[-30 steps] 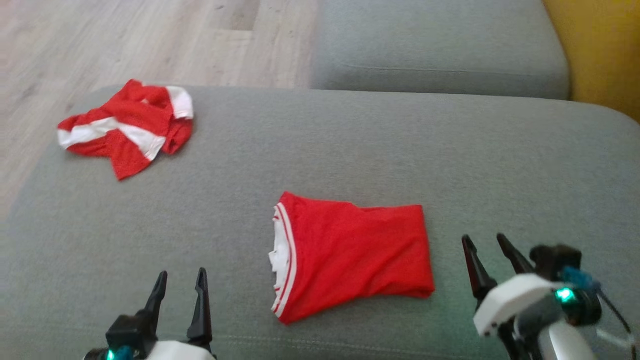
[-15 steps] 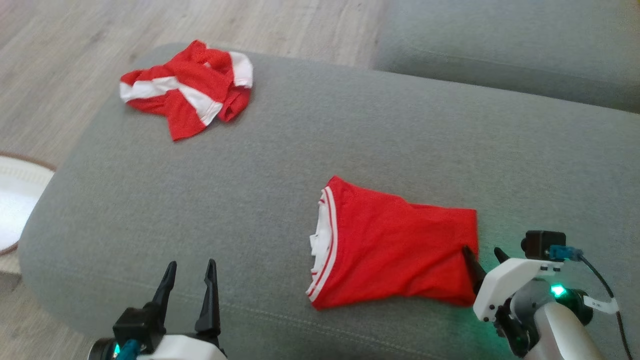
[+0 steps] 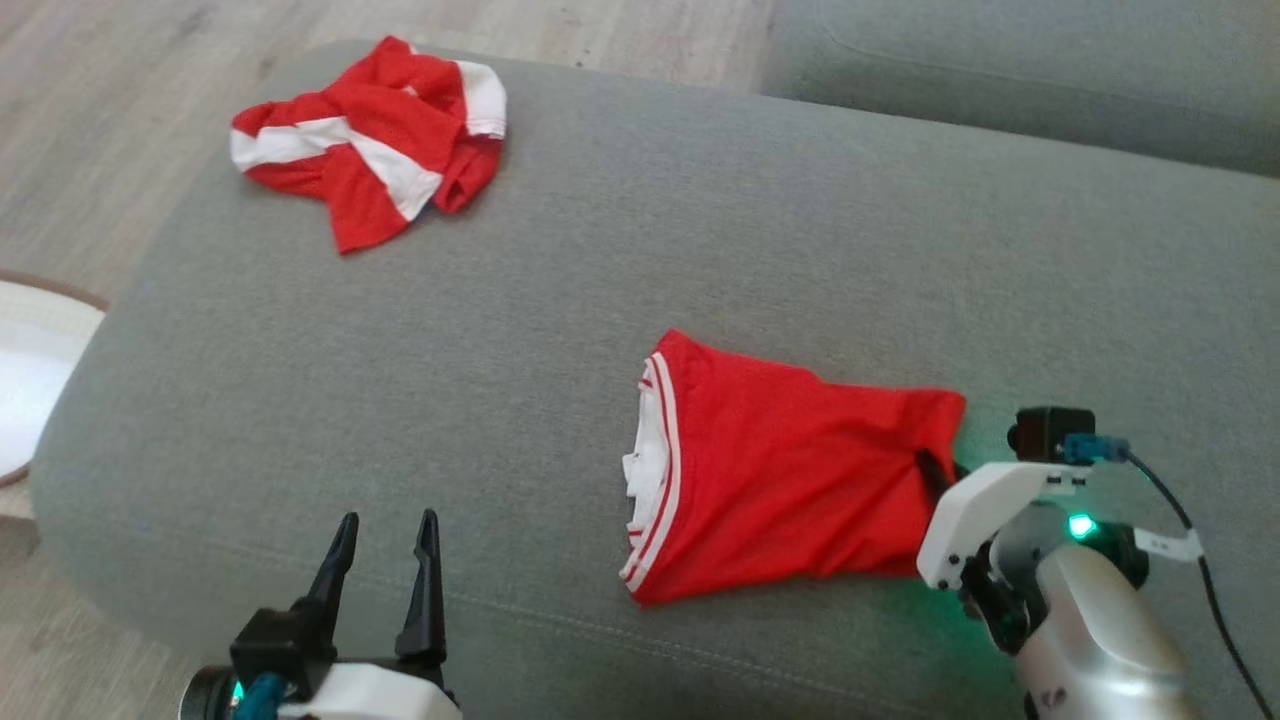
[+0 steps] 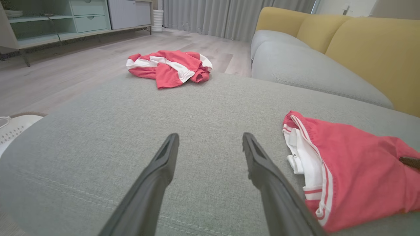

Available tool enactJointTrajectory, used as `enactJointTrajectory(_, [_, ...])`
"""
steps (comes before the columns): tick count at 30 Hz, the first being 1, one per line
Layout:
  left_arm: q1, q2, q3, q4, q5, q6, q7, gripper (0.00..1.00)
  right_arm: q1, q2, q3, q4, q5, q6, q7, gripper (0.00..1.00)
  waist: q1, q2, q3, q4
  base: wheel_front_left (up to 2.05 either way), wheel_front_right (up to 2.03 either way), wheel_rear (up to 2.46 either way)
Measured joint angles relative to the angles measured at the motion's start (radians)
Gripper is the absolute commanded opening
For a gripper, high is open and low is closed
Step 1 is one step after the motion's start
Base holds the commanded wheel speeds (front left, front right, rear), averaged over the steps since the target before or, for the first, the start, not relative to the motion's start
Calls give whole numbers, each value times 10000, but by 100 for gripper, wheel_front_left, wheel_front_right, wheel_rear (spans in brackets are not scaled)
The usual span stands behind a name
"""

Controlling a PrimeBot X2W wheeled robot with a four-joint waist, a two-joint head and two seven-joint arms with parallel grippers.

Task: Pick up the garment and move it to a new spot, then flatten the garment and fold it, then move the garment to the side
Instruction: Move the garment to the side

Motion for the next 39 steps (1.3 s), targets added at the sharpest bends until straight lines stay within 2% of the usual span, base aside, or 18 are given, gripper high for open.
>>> enactJointTrajectory(8, [-272,-109,4,-244,98,59,-84,100,-1397,10,-568,362,-740,0,-635,0,1,0,316,-1211,0,0,0])
enactJointTrajectory(21, [-1257,-98,136,-522,303,-150,-40,100,-2957,-226,-1434,199,-1340,0,-938,0,0,0,1084,-4700,0,0,0])
enactJointTrajectory(26, [-1663,-77,104,-571,441,-192,102,100,-3226,-242,-1645,119,-1338,0,-1047,0,0,0,1561,-5737,0,0,0])
enactJointTrajectory(31, [-1818,-13,52,-606,476,-192,190,100,-3322,-219,-1724,142,-1342,0,-1174,0,1,0,2066,-6103,0,0,0])
enactJointTrajectory(39, [-1866,199,134,-721,525,-90,265,100,-4718,-205,-1471,378,-1699,0,-1229,0,0,0,2302,-5510,0,0,0])
